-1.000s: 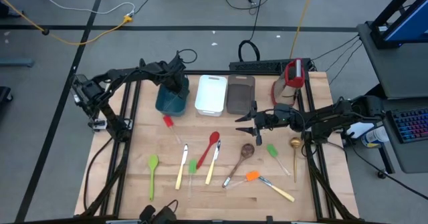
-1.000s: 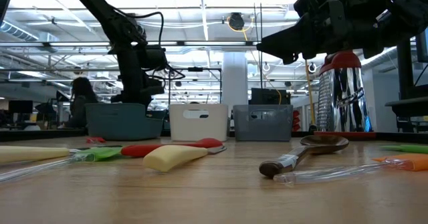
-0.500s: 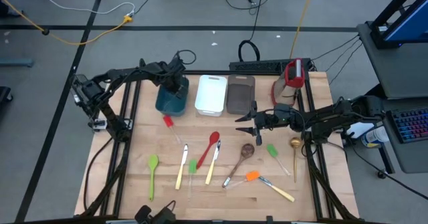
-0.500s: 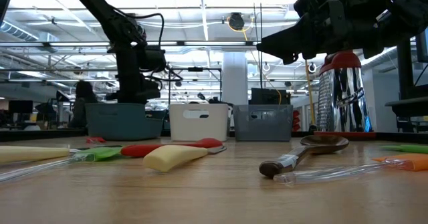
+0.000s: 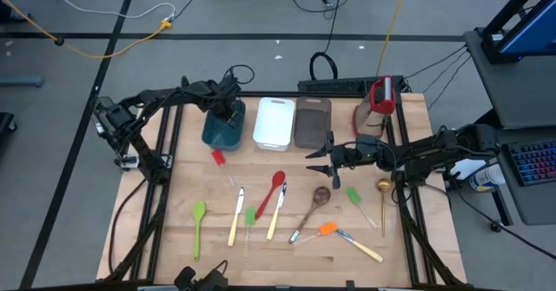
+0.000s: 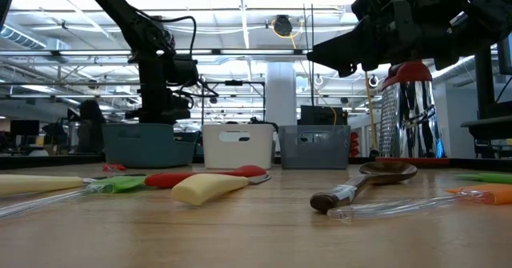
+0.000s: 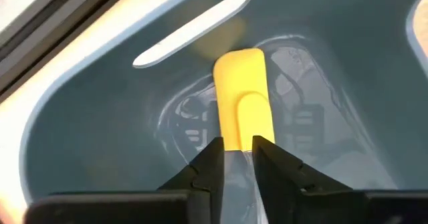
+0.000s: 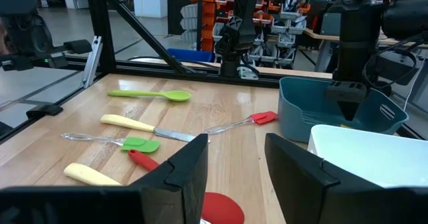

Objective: Pick & Place Kitchen Items
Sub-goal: Put the red spatula into the blue bin

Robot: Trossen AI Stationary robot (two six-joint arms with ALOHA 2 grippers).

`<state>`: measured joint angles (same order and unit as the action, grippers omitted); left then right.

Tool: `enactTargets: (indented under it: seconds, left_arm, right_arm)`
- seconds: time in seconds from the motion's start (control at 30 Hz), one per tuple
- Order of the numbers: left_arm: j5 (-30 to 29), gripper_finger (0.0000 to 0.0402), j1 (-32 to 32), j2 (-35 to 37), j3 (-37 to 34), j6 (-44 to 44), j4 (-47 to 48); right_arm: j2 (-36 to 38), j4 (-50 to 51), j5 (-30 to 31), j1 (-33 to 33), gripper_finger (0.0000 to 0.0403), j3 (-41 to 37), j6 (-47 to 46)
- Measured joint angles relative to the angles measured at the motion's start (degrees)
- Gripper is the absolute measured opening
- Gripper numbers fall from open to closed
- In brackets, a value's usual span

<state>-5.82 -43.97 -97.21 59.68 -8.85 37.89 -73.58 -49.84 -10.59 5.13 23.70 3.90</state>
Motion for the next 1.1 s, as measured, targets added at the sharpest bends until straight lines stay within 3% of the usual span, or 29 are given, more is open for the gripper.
enactTargets:
  seconds: [0.3,0.83,1.1]
  left_arm:
    - [0.3,0.0143,0.3,3.5,0.0,-3.6,0.0]
    - [3.4,0.0145,4.0,19.9,0.0,-15.7,8.3]
    - [3.4,0.0145,8.3,22.1,0.0,-21.6,14.5]
  right_arm:
    - [0.0,0.0,0.0,0.0,0.0141,0.0,0.0]
    - [0.0,0.0,0.0,0.0,0.0141,0.0,0.3]
    - [0.0,0.0,0.0,0.0,0.0141,0.0,0.3]
